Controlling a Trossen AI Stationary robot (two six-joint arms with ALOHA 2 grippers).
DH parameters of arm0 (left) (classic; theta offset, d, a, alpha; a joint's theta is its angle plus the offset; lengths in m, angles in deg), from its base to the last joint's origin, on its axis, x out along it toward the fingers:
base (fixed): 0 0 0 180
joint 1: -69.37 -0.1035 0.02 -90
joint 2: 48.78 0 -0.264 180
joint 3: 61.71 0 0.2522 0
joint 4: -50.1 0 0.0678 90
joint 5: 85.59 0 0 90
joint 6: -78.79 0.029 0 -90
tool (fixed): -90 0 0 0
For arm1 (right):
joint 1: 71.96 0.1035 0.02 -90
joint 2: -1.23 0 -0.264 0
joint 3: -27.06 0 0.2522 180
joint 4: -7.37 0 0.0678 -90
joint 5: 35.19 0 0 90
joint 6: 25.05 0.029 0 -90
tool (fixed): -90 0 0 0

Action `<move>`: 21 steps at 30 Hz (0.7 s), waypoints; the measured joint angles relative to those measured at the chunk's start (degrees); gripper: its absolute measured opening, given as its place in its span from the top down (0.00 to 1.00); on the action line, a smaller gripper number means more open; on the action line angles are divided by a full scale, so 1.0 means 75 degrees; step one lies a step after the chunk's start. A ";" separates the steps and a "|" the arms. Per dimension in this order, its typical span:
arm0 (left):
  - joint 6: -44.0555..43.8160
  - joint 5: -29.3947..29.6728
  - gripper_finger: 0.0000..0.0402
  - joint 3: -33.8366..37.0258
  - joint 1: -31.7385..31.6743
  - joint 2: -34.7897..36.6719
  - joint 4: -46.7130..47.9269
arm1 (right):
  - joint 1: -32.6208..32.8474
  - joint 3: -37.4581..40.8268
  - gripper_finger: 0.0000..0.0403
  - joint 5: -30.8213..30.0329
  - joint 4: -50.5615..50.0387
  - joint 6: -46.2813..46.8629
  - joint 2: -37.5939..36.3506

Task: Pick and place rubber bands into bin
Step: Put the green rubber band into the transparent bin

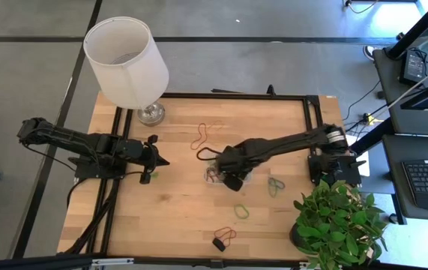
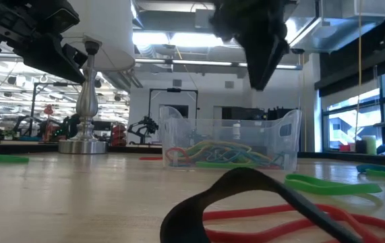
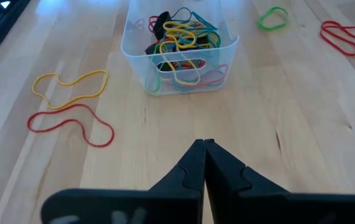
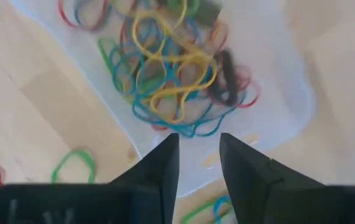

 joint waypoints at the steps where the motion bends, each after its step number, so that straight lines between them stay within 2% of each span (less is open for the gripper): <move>1: -0.0001 0.0020 0.99 0.0000 0.0000 -0.0001 0.0004 | 0.0091 0.0158 0.71 -0.0275 0.0089 0.0149 -0.0207; 5: -0.0001 0.0070 0.97 0.0000 0.0000 0.0000 -0.0011 | 0.0354 0.1342 0.73 -0.0715 0.0725 0.0840 -0.1328; 11: -0.0103 0.0140 0.91 0.0000 0.0000 -0.0003 -0.0036 | 0.0697 0.4166 0.75 -0.0732 0.2780 0.2199 -0.3521; 16: -0.1186 -0.0052 0.78 0.0000 0.0000 -0.0075 0.0173 | 0.0937 0.6248 0.77 -0.0730 0.4646 0.3207 -0.5161; 21: -0.2162 -0.0130 0.63 0.0000 0.0000 -0.0337 0.0188 | 0.0970 0.7656 0.79 -0.0736 0.5912 0.3545 -0.6252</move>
